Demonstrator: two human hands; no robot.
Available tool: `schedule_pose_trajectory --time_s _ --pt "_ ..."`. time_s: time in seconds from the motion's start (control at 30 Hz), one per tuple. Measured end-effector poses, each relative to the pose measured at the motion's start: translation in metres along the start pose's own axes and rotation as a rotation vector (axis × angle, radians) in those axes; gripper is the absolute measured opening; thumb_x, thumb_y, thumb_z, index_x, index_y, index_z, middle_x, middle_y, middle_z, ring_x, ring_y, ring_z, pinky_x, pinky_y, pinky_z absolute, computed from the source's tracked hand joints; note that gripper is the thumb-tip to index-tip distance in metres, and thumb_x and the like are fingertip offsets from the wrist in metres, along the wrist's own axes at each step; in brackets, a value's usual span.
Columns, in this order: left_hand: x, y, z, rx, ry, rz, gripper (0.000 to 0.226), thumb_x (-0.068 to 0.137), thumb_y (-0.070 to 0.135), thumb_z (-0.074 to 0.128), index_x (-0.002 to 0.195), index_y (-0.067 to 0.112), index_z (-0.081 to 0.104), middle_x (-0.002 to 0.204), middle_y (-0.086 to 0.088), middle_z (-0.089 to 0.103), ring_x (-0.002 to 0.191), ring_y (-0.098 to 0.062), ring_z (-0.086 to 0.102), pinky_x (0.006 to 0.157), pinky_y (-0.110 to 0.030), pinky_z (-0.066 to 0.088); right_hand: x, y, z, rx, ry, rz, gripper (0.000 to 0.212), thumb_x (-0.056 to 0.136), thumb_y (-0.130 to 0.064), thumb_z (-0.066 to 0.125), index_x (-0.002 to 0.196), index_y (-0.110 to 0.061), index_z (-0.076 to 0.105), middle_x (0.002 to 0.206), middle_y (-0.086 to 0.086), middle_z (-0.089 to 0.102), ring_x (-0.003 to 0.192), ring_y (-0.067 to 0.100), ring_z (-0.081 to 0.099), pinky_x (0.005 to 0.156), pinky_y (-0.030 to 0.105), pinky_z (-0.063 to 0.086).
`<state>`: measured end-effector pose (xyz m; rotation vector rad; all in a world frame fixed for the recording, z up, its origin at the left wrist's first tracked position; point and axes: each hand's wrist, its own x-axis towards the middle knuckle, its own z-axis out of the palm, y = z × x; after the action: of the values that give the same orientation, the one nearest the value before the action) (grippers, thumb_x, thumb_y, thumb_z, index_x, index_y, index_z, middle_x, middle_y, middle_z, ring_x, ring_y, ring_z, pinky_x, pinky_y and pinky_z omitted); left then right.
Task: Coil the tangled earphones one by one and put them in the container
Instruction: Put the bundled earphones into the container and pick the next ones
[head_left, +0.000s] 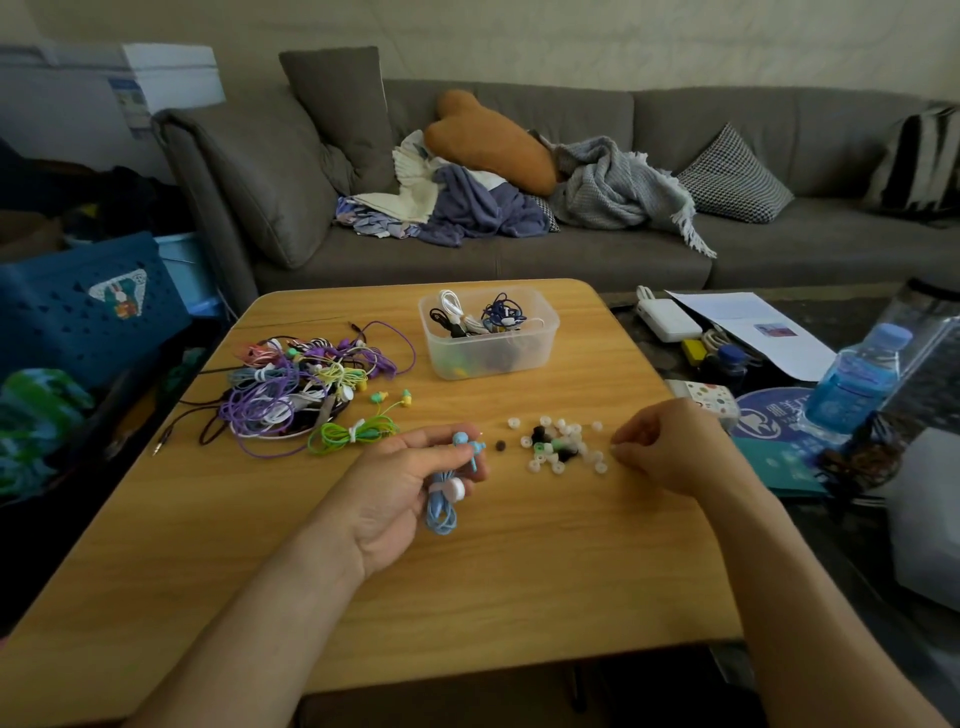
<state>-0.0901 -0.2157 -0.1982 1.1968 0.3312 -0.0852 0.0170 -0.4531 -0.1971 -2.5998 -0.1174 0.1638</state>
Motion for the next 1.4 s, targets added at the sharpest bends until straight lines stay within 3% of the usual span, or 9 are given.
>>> schedule_pose_trajectory --time_s 0.07,0.13,0.23,0.37,0.47,0.6,0.8,0.93,1.4 --pt "-0.001 0.002 0.000 -0.018 -0.009 -0.006 0.025 0.087 -0.001 0.058 0.110 -0.005 0.067 0.088 -0.020 0.069 0.073 -0.017 0.067 0.057 -0.020 0.053 -0.005 -0.005 0.001 0.037 0.075 -0.026 0.006 0.090 -0.020 0.069 0.096 -0.022 0.071 0.085 -0.009 0.062 0.074 0.001 0.054 0.055 0.015 0.039" --pt "-0.002 0.003 -0.001 -0.040 -0.015 -0.013 0.026 0.089 0.001 0.054 0.111 -0.004 0.067 0.089 -0.019 0.069 0.075 -0.016 0.067 0.058 -0.020 0.053 -0.015 -0.018 0.005 0.240 0.139 -0.098 0.006 0.089 -0.020 0.071 0.093 -0.023 0.068 0.087 -0.005 0.070 0.073 0.007 0.065 0.058 0.017 0.047" --pt "-0.007 0.007 0.000 -0.085 -0.025 -0.024 0.027 0.091 0.004 0.049 0.109 -0.004 0.067 0.094 -0.018 0.070 0.073 -0.016 0.068 0.057 -0.019 0.053 -0.037 -0.049 0.016 0.648 -0.005 -0.268 0.015 0.084 -0.012 0.076 0.097 -0.015 0.070 0.079 0.002 0.076 0.069 0.014 0.073 0.062 0.023 0.059" --pt "-0.008 0.006 0.000 -0.070 0.019 0.031 0.022 0.092 0.005 0.055 0.109 -0.001 0.067 0.093 -0.016 0.073 0.074 -0.019 0.069 0.058 -0.020 0.055 -0.047 -0.068 0.035 0.751 -0.098 -0.466 0.014 0.081 -0.009 0.077 0.095 -0.010 0.072 0.080 0.005 0.076 0.073 0.023 0.073 0.066 0.029 0.060" --pt "-0.010 0.005 -0.001 -0.057 0.026 0.088 0.030 0.082 0.010 0.064 0.110 0.001 0.067 0.087 -0.015 0.073 0.068 -0.017 0.068 0.057 -0.021 0.055 -0.046 -0.069 0.039 0.738 -0.092 -0.503 0.014 0.079 -0.014 0.079 0.092 -0.010 0.074 0.079 0.003 0.076 0.072 0.023 0.072 0.064 0.033 0.060" --pt "-0.012 0.003 0.001 0.009 0.044 0.193 0.021 0.086 0.009 0.062 0.105 0.006 0.069 0.085 -0.012 0.073 0.068 -0.016 0.068 0.056 -0.021 0.054 -0.047 -0.069 0.039 0.760 -0.070 -0.497 0.024 0.074 -0.024 0.081 0.094 -0.012 0.077 0.079 0.001 0.077 0.069 0.023 0.072 0.067 0.036 0.061" --pt "-0.014 -0.002 0.005 0.170 0.112 0.360 0.014 0.088 0.011 0.062 0.098 0.016 0.071 0.074 -0.009 0.072 0.064 -0.012 0.065 0.059 -0.019 0.052 -0.047 -0.068 0.038 0.742 -0.095 -0.574 0.023 0.085 -0.003 0.073 0.103 -0.017 0.077 0.086 -0.004 0.076 0.071 0.015 0.073 0.069 0.024 0.058" --pt "-0.017 -0.002 0.007 0.242 0.122 0.431 0.014 0.090 0.009 0.062 0.097 0.018 0.071 0.071 -0.006 0.071 0.060 -0.008 0.065 0.057 -0.017 0.050 -0.047 -0.069 0.038 0.726 -0.057 -0.609 0.022 0.085 -0.003 0.073 0.101 -0.019 0.078 0.087 -0.005 0.075 0.070 0.013 0.071 0.067 0.023 0.057" --pt "-0.019 -0.002 0.008 0.261 0.059 0.467 0.015 0.091 0.008 0.060 0.102 0.010 0.071 0.073 -0.002 0.070 0.062 -0.009 0.064 0.057 -0.018 0.050 -0.046 -0.068 0.041 0.827 -0.057 -0.657 0.017 0.078 -0.015 0.078 0.094 -0.011 0.077 0.085 0.000 0.077 0.072 0.013 0.070 0.067 0.023 0.055"
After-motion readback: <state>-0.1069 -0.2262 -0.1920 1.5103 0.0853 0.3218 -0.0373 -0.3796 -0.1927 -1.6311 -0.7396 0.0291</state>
